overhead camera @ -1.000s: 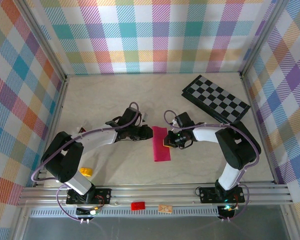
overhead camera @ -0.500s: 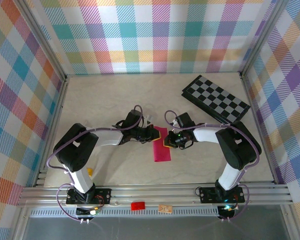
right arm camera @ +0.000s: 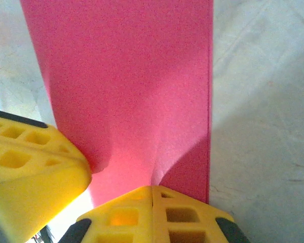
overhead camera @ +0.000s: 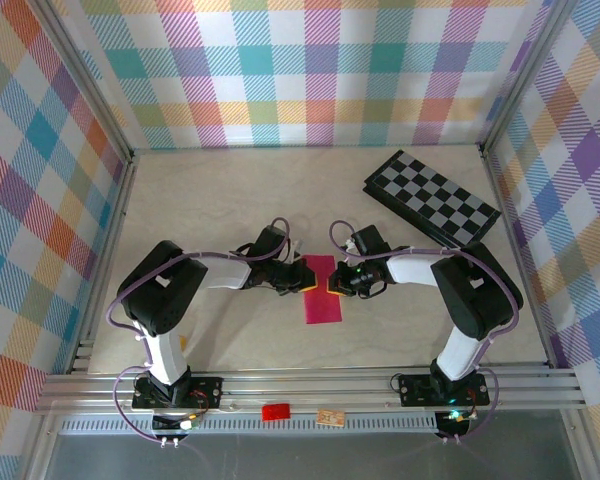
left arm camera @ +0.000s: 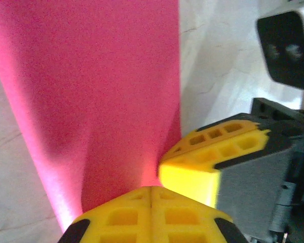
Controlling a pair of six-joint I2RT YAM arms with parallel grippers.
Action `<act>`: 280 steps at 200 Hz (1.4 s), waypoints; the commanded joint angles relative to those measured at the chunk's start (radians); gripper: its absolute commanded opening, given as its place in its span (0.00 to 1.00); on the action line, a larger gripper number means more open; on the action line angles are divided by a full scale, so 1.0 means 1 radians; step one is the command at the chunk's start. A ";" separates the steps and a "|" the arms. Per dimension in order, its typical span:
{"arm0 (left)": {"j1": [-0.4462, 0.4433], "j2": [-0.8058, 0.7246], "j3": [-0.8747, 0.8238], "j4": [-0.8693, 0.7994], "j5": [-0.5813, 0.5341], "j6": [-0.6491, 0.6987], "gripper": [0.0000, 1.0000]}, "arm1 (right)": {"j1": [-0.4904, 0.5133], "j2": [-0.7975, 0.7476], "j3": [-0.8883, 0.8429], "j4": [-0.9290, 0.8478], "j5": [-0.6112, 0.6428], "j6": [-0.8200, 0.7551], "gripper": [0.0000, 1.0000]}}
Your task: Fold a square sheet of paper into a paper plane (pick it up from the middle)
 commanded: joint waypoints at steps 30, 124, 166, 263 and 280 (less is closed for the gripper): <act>0.011 0.030 0.006 -0.170 -0.110 0.112 0.00 | -0.005 0.038 -0.054 -0.097 0.069 0.010 0.00; 0.023 -0.026 0.100 -0.217 -0.036 0.136 0.00 | -0.005 0.028 -0.064 -0.101 0.087 0.010 0.00; 0.037 0.022 0.141 -0.205 -0.006 0.130 0.00 | -0.005 0.029 -0.072 -0.090 0.084 0.014 0.00; 0.084 0.125 0.151 -0.306 -0.055 0.216 0.00 | -0.005 0.032 -0.069 -0.090 0.084 0.014 0.00; 0.084 0.097 0.190 -0.344 -0.048 0.229 0.00 | -0.005 0.030 -0.069 -0.094 0.089 0.013 0.00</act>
